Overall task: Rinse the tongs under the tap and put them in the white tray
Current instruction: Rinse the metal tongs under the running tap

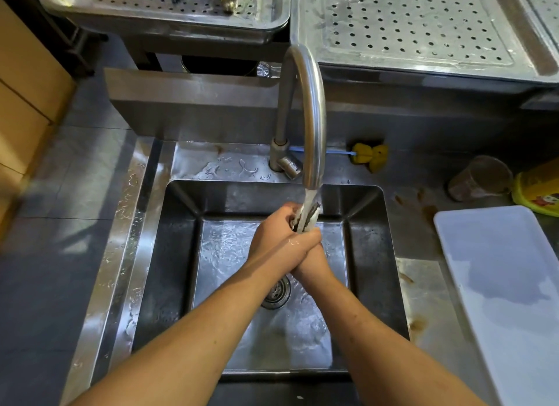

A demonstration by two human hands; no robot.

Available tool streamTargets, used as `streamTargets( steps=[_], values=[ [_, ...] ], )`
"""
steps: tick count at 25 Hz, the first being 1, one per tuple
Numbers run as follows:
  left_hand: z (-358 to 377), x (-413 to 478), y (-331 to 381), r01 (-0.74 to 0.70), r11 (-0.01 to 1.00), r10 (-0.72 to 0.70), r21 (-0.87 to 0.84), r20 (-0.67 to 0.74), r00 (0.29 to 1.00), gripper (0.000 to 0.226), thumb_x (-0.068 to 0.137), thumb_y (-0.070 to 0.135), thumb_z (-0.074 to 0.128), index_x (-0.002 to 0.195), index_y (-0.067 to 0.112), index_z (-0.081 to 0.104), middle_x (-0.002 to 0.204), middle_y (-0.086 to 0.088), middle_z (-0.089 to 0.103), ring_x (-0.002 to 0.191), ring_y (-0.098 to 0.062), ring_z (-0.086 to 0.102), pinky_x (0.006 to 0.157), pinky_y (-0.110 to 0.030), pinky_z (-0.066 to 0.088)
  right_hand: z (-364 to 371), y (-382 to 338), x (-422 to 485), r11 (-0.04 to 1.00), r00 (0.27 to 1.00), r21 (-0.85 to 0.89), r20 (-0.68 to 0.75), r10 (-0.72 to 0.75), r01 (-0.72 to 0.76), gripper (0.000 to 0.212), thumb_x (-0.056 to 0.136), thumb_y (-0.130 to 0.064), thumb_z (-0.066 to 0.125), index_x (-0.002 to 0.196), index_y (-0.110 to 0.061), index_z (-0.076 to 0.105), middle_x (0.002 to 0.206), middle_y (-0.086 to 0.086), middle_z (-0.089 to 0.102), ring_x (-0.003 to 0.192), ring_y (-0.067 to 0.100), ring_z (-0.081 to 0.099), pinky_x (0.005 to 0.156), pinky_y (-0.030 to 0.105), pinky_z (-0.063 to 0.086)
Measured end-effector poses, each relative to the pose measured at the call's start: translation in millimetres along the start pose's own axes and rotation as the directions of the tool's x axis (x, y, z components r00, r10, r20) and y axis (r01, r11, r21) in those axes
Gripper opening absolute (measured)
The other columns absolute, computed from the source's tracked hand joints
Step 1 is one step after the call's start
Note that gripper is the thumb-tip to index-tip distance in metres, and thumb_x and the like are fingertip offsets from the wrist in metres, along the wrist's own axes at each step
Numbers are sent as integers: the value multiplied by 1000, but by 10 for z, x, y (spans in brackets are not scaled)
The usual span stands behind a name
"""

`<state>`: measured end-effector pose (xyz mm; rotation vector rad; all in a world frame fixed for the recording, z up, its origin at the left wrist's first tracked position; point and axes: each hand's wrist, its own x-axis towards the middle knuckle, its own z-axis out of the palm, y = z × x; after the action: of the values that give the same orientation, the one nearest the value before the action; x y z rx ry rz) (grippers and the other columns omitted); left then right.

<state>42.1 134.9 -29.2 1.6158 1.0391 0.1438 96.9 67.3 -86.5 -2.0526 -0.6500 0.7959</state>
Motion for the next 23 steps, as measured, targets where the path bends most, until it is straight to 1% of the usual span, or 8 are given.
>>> streamTargets(
  steps=[3, 6, 9, 10, 13, 15, 20, 23],
  values=[
    [31, 61, -5, 3, 1000, -4, 5, 78, 997, 39, 63, 44, 71, 95, 65, 60, 90, 32, 72, 79, 2, 70, 83, -39, 62, -54, -81, 0, 828, 923, 519, -173, 344, -211, 36, 111, -17, 28, 88, -10, 55, 86, 5, 52, 81, 12, 49, 72, 24, 42],
    [58, 8, -126, -6, 1000, 7, -23, 41, 999, 37, 65, 47, 73, 99, 57, 62, 90, 28, 73, 79, 3, 70, 76, -28, 60, -57, 16, -80, 941, 960, 280, -150, 235, -187, 43, 111, -20, 30, 90, -14, 68, 71, -1, 71, 80, 14, 64, 65, 25, 54],
    [113, -112, -243, -5, 984, -7, -176, -64, 998, 35, 67, 50, 80, 98, 51, 65, 91, 25, 75, 81, 5, 72, 66, -12, 54, -69, 174, -194, 984, 997, -162, 20, 71, -67, 10, 101, -17, 62, 103, -25, 67, 89, -12, 65, 99, 24, 68, 77, 24, 51],
    [135, -118, -258, 17, 963, -45, -268, -100, 994, 37, 66, 51, 82, 99, 49, 66, 91, 22, 77, 81, 3, 74, 67, -13, 55, -62, 217, -175, 966, 998, -257, 21, 51, -44, 14, 99, -24, 65, 112, -26, 68, 94, -12, 67, 102, 22, 68, 78, 21, 50],
    [165, 7, -228, 113, 884, -220, -454, -192, 956, 43, 59, 50, 85, 98, 45, 67, 85, 12, 79, 80, -7, 77, 69, -23, 62, -63, 104, -138, 982, 999, -185, -11, 47, -48, 28, 90, -51, 57, 115, -39, 61, 88, -10, 75, 81, 13, 70, 62, 22, 51],
    [147, 189, -217, 170, 852, -317, -495, -230, 920, 36, 63, 40, 80, 96, 32, 65, 87, 2, 79, 83, -21, 79, 76, -37, 65, -109, 56, -124, 990, 989, -109, 103, 103, -91, 38, 80, -52, 60, 116, -41, 56, 88, -6, 76, 77, 15, 72, 61, 32, 58],
    [104, 545, -234, 296, 825, -387, -481, -100, 917, 53, 84, 22, 80, 132, 17, 59, 111, -15, 76, 89, -32, 76, 82, -46, 64, -286, -78, -75, 949, 900, 84, 352, 256, -303, 36, 78, -27, 74, 111, -17, 64, 99, 13, 75, 85, 32, 73, 84, 58, 62],
    [84, 623, -293, 366, 900, -397, -237, -99, 912, 92, 87, 28, 86, 160, 21, 32, 146, -12, 61, 118, -34, 69, 100, -41, 56, -306, -110, -19, 852, 805, 155, 447, 390, -499, 28, 85, -8, 71, 111, -1, 64, 87, 22, 74, 73, 32, 71, 73, 52, 64]
  ],
)
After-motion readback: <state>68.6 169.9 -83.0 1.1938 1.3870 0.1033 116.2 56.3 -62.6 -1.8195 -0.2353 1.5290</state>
